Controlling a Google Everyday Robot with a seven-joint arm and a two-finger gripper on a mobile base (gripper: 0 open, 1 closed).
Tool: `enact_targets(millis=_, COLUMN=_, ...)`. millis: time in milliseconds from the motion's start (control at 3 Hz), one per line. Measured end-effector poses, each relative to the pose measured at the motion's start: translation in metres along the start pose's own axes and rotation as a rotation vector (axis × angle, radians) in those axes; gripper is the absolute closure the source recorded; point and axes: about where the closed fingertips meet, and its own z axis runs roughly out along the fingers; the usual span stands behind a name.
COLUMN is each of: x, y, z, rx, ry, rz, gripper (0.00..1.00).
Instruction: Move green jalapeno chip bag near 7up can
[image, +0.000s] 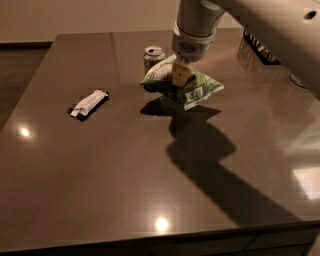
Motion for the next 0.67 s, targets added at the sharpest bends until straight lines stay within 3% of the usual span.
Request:
enact_targets(millis=333, x=-0.0006, y=-0.0006, z=0.0045, rx=-0.005, ry=-0.049, rz=-0.010, gripper=0.38)
enact_targets(millis=667, x=-0.0019, y=-0.0012, z=0.0049, rx=-0.001, ry=-0.054, rz=-0.011, gripper=0.14)
